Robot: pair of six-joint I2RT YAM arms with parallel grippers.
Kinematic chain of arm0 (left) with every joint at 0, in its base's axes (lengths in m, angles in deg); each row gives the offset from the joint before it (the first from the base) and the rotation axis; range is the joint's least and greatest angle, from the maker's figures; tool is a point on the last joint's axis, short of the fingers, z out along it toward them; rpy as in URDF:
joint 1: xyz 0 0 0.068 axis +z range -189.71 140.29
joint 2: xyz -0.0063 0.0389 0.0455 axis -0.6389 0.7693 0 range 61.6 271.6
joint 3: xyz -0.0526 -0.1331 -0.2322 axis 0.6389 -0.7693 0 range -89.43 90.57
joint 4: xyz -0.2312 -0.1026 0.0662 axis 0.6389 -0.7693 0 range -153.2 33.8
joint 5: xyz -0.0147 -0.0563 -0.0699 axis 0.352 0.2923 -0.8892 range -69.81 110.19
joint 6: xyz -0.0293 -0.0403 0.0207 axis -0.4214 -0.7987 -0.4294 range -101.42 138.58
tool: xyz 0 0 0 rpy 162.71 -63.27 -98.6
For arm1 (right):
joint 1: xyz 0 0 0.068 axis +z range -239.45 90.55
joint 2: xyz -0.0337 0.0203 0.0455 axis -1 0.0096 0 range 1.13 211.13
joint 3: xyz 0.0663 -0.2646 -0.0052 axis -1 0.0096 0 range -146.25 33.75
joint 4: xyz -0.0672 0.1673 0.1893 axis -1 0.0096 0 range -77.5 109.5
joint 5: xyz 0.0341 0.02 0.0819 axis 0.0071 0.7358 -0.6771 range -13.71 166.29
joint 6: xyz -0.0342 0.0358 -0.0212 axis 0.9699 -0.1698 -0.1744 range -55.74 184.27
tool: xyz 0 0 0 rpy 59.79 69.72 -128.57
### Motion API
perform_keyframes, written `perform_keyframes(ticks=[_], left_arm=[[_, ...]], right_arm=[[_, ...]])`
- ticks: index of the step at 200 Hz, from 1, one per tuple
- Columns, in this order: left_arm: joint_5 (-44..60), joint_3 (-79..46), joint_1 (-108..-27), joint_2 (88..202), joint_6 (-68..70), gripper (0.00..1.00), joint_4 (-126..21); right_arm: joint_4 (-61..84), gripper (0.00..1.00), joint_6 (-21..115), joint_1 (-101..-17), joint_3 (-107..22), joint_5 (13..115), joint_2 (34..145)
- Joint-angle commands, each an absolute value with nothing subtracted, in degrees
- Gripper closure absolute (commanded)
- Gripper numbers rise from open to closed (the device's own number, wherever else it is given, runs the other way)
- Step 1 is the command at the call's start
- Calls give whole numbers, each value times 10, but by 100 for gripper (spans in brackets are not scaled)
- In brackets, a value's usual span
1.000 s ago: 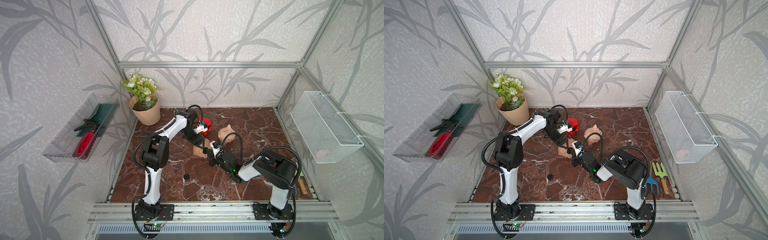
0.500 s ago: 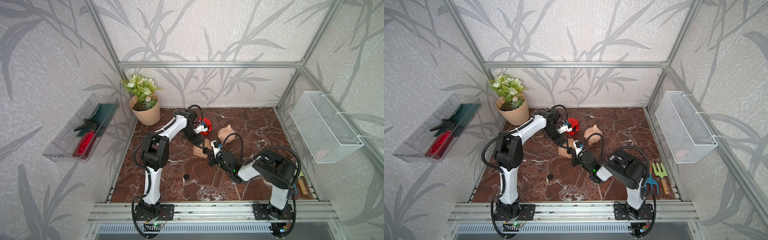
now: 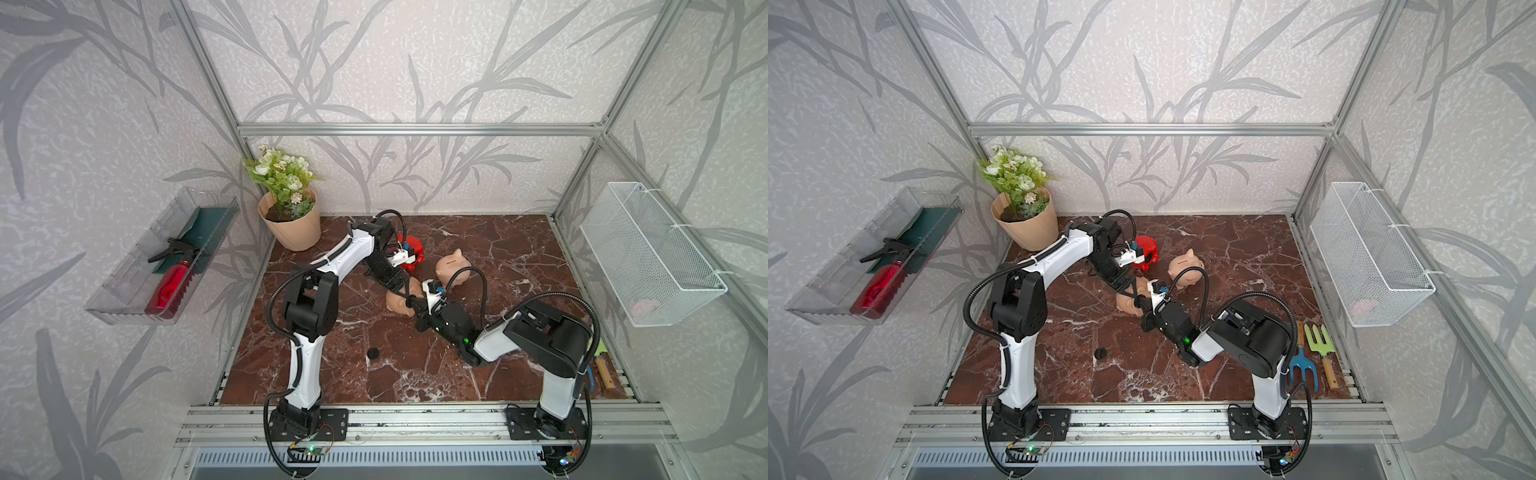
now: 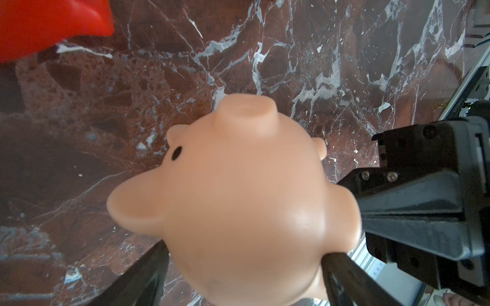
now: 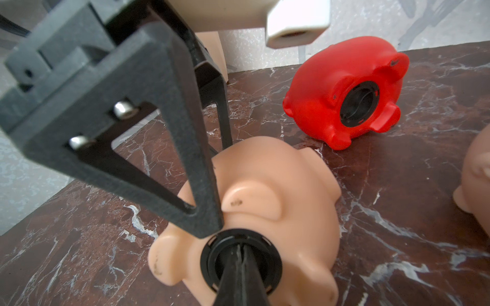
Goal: Close piggy banks
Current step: Screw the knob on the piggy bank.
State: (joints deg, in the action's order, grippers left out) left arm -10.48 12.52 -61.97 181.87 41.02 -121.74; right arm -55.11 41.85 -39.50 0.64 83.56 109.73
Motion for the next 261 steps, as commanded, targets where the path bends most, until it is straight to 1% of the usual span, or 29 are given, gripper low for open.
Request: perform_keyframes(ticks=[1, 130, 159, 261], left_arm=[[-101, 134, -624, 1836, 421, 12, -1252], [-102, 136, -624, 1837, 424, 12, -1257], [-113, 141, -624, 1845, 428, 17, -1268], [-117, 134, -624, 1848, 428, 19, -1266]], right_arm=[[-532, 100, 405, -392, -8, 855, 1101], [-479, 100, 356, -392, -17, 854, 1082], [-466, 100, 325, -392, -18, 861, 1083], [-401, 100, 200, -400, -24, 868, 1047]])
